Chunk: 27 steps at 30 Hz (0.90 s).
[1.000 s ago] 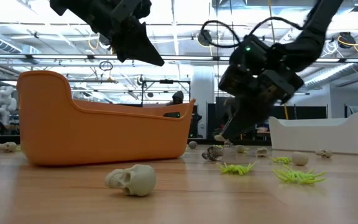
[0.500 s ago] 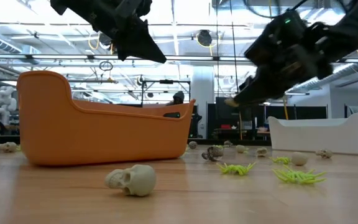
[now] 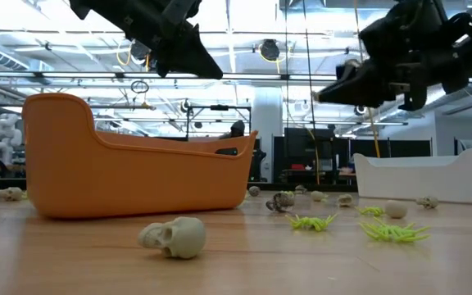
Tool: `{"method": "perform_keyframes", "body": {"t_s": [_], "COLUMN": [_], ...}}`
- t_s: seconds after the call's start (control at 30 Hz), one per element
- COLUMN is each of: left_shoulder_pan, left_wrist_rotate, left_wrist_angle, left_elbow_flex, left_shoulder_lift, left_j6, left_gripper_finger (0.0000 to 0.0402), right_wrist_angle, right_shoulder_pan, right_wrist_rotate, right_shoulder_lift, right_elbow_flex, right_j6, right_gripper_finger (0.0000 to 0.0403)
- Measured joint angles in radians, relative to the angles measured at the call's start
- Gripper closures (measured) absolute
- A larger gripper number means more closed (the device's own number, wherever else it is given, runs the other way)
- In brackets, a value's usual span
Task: Sort Halloween decoration
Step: Put the small white skull toy into the orange bin
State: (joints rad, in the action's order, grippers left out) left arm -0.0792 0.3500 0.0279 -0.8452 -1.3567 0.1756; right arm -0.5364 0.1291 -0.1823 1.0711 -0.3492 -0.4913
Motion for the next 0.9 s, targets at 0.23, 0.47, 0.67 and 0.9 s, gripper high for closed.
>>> {"method": "perform_keyframes", "body": {"t_s": [0.23, 0.47, 0.67, 0.9], "left_shoulder_pan": [0.0, 0.0, 0.0, 0.0], "left_wrist_rotate": [0.0, 0.0, 0.0, 0.0], "left_wrist_angle": [-0.001, -0.003, -0.011, -0.011], "left_elbow_flex": [0.0, 0.0, 0.0, 0.0], "left_shoulder_lift": [0.0, 0.0, 0.0, 0.0], "left_j6": [0.0, -0.006, -0.005, -0.004], "left_gripper_finger": [0.0379, 0.0379, 0.0379, 0.0379], "right_wrist_angle": [0.001, 0.003, 0.002, 0.003], "right_shoulder_pan": [0.0, 0.0, 0.0, 0.0], "right_wrist_rotate": [0.0, 0.0, 0.0, 0.0], "right_shoulder_lift": [-0.054, -0.062, -0.062, -0.062], "right_elbow_flex": [-0.001, -0.001, -0.001, -0.001], "right_j6": [-0.244, -0.423, -0.539, -0.53], "right_gripper_finger": [0.0382, 0.0381, 0.0381, 0.0381]}}
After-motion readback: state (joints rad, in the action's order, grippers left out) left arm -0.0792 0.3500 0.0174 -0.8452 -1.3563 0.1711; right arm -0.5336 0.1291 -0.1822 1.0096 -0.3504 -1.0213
